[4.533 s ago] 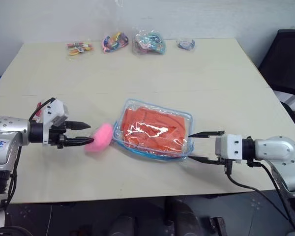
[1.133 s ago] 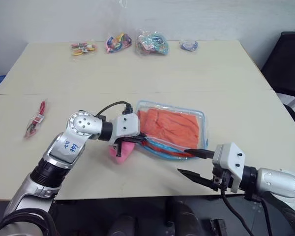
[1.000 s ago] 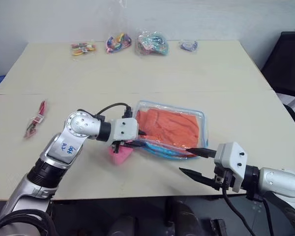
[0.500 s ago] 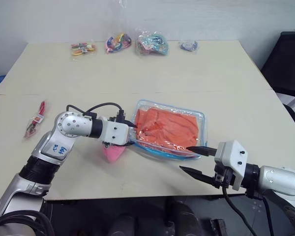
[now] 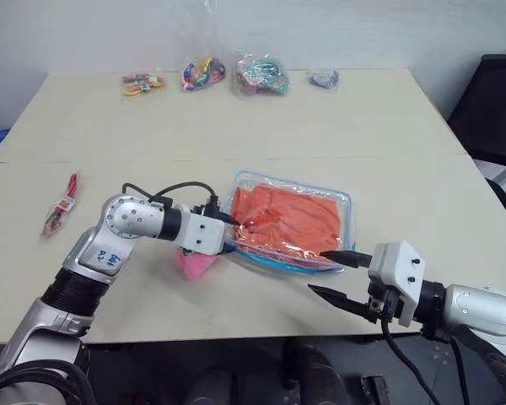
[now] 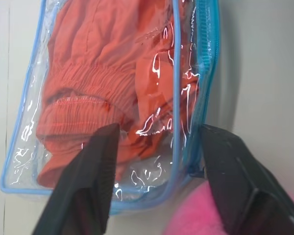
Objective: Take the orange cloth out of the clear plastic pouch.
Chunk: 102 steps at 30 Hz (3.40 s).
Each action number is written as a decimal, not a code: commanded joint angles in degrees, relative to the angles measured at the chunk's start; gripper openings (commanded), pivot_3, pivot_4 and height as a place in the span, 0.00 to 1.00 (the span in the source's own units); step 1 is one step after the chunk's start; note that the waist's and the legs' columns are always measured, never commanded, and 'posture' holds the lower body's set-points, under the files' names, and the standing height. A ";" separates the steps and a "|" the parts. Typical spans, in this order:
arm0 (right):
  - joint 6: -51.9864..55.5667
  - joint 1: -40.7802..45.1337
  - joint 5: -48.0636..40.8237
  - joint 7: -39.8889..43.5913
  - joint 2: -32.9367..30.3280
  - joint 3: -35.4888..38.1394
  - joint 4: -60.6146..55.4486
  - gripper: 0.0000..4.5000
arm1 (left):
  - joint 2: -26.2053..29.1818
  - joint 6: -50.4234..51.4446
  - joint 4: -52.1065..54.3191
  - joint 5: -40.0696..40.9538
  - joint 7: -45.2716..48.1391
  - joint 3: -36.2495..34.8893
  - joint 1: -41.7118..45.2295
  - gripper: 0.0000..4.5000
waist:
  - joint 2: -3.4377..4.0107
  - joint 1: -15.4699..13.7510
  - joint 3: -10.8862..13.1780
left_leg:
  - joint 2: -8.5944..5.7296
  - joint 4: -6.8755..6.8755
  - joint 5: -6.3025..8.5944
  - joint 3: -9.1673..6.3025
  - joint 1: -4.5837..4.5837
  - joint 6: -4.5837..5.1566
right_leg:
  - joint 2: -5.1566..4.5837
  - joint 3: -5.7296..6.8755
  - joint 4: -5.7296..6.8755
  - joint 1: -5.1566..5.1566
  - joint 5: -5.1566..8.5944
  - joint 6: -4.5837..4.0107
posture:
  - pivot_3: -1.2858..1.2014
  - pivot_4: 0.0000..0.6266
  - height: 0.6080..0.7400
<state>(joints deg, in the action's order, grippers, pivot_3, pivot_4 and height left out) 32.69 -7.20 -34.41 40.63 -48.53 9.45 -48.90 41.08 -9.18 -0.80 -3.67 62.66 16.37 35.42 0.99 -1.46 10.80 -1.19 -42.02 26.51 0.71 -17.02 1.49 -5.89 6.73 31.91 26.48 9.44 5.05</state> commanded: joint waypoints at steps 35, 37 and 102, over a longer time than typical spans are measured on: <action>-0.47 6.99 14.01 -6.83 4.93 -10.82 4.46 0.07 | -7.52 47.92 13.23 20.73 -4.55 -4.85 3.76 0.00 | -0.01 0.00 -0.01 | -0.01 -0.01 0.00 -0.02 0.02 0.00 | 0.02 -0.08 0.01 0.01 0.00 -0.01 | 0.52 0.24 1.00; -0.53 7.45 15.38 -7.59 5.64 -11.73 5.44 0.07 | -7.76 47.99 13.46 20.82 -4.71 -4.77 3.80 0.00 | -0.01 0.00 -0.01 | -0.01 -0.01 0.00 -0.02 0.01 -0.01 | 0.02 -0.08 0.01 0.02 0.00 -0.01 | 0.52 0.24 1.00; -14.56 17.31 62.29 -8.95 12.96 -30.78 28.30 0.39 | -11.31 49.03 15.89 21.82 -7.21 -4.42 4.53 0.00 | -0.07 0.32 -0.07 | 0.02 -0.01 -0.04 -0.02 0.10 -0.11 | 0.03 -0.08 0.03 -0.05 0.00 -0.01 | 0.52 0.24 1.00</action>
<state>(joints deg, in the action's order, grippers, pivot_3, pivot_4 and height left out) 17.47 11.47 27.11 30.20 -35.49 -20.36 -22.55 30.13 40.08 13.06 16.69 55.66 12.63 38.13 0.92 -1.14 10.72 -1.17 -42.03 26.47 0.68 -16.91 1.38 -5.86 6.64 31.94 26.43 9.45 5.05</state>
